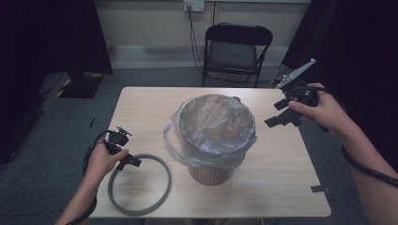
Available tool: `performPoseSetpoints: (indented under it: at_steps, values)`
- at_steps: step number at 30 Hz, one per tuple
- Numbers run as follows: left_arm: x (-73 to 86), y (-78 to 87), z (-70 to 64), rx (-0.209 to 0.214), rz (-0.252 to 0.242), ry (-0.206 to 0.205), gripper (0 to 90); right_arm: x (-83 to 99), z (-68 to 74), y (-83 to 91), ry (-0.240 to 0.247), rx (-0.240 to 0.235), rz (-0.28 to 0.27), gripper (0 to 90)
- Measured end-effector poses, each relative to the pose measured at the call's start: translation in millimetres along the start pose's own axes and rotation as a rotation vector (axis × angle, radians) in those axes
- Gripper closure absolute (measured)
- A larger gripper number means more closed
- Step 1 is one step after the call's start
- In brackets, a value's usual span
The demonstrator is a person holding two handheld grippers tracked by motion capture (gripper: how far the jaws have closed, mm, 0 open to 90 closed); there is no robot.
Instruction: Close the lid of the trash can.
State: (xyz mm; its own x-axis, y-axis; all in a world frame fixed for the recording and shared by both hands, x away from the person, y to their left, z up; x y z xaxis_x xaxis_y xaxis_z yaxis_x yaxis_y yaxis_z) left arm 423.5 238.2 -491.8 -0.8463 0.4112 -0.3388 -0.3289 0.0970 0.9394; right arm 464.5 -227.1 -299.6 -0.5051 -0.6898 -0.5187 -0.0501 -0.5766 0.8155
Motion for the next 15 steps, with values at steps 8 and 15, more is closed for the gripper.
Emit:
performPoseSetpoints:
  at_steps: [8,15]
  values:
    - [8.7,-11.2,9.9,-0.028,0.027,0.003,19.0,16.1,-12.1,-18.3,-0.016,-0.005,-0.001,16.1]
    - [19.2,-29.2,19.2,-0.061,0.053,-0.003,20.8,30.3,-19.6,-40.2,-0.043,-0.030,0.019,16.2]
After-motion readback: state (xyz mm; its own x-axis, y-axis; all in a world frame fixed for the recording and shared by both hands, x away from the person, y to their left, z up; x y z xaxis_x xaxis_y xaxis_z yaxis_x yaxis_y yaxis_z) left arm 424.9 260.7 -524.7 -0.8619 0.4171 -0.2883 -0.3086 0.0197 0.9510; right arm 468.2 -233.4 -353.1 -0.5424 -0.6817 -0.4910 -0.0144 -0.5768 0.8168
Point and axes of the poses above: each handheld gripper's, and its own axes: y roughly backward along the jaws, x roughly out of its underside, z roughly to its left, the point moved 8 cm from there along -y, roughly forward along the jaws, and after that the axes turned 14 degrees about -x, right-handed, at the moved point
